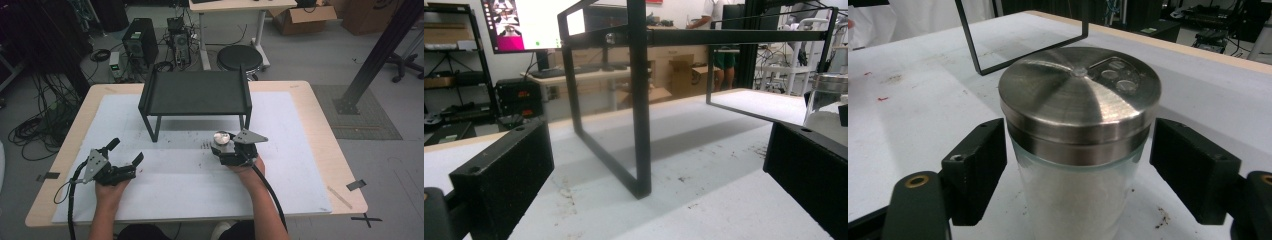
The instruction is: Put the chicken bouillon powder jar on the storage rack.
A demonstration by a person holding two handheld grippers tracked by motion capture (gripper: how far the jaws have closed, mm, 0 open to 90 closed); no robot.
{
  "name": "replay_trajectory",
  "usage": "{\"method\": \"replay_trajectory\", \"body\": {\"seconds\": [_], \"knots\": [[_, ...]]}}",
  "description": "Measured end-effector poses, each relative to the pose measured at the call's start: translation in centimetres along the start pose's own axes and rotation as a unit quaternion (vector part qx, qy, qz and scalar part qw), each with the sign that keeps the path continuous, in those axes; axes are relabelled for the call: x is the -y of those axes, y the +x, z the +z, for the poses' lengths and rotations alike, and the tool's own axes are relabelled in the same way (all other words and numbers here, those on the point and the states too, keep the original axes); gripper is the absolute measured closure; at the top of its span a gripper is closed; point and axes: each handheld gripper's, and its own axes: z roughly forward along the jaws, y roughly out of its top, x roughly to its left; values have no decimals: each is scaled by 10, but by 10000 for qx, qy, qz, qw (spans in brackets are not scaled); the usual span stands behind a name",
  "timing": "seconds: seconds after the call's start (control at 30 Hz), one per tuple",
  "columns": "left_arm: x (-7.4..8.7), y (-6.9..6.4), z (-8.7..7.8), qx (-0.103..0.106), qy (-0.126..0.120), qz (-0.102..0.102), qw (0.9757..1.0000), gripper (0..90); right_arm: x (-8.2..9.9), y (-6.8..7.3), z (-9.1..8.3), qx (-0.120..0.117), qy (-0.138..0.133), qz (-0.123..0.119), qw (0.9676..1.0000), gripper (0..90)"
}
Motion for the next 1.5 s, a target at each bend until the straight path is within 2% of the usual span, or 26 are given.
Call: {"method": "replay_trajectory", "body": {"seconds": [0.27,0.57,1.1,1.5], "knots": [[0,0,0,-1,-1,4,10000,2,-1,1,-1,-45,-86,-58,9999,285],[0,0,0,-5,-2,-12,10000,2,0,0,-2,-99,-203,-65,9997,424],[0,0,0,-1,-10,-5,10000,2,-2,3,-4,-69,-154,-161,9997,431],[0,0,0,-5,-9,3,10000,2,-13,5,-19,-157,-212,-210,9994,432]]}}
